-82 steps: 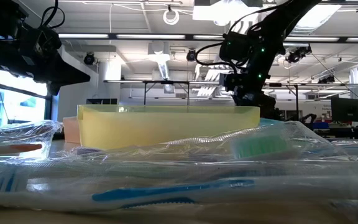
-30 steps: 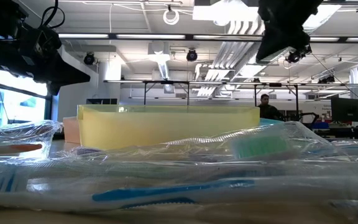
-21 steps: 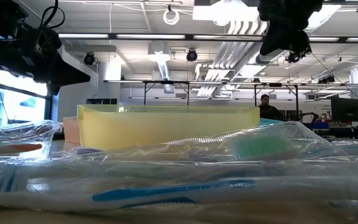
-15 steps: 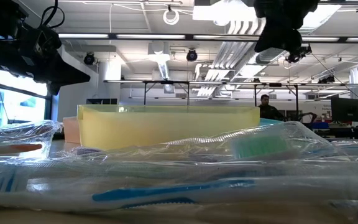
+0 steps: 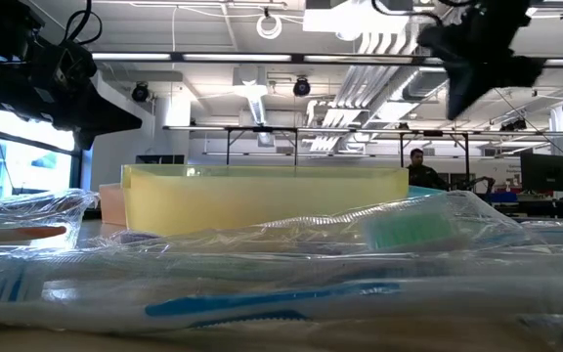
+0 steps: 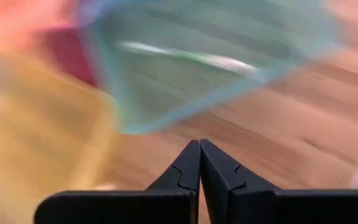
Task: Pick & Place Toothbrushes
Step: Put the orange toothbrush into the yellow bin
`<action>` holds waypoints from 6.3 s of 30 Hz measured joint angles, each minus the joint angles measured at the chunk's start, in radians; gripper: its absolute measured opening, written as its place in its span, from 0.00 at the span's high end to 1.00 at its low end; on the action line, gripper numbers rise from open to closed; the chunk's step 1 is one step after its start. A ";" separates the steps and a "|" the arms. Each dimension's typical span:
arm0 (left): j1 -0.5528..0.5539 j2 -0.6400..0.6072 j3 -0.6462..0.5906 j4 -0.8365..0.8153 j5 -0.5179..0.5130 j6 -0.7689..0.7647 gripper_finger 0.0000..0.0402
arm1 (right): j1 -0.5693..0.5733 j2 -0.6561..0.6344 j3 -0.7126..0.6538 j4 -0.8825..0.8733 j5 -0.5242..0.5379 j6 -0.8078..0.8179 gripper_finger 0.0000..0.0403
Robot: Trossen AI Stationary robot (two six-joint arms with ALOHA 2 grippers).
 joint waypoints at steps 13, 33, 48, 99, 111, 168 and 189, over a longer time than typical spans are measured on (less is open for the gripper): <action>0.000 0.000 0.000 0.000 0.000 0.000 1.00 | 0.000 0.000 0.000 -0.282 0.060 0.285 0.99; 0.000 0.000 0.000 0.000 0.000 0.000 1.00 | -0.239 0.230 -0.002 -0.326 -0.052 0.061 0.99; 0.000 0.000 0.000 0.000 0.000 0.000 1.00 | -0.464 0.260 -0.138 -0.268 -0.069 -0.128 0.99; 0.000 0.000 0.000 0.000 0.000 0.000 1.00 | -0.637 0.159 -0.298 -0.084 -0.106 -0.401 0.97; 0.000 0.000 0.000 0.000 0.000 0.000 1.00 | -0.637 0.159 -0.298 -0.081 -0.051 -0.187 0.65; 0.000 0.000 0.000 0.000 0.006 0.008 1.00 | -0.638 0.140 -0.508 0.233 -0.102 -0.165 0.97; 0.000 0.000 0.000 -0.001 0.008 0.008 1.00 | -0.637 -0.229 -0.510 0.479 -0.411 -0.248 0.96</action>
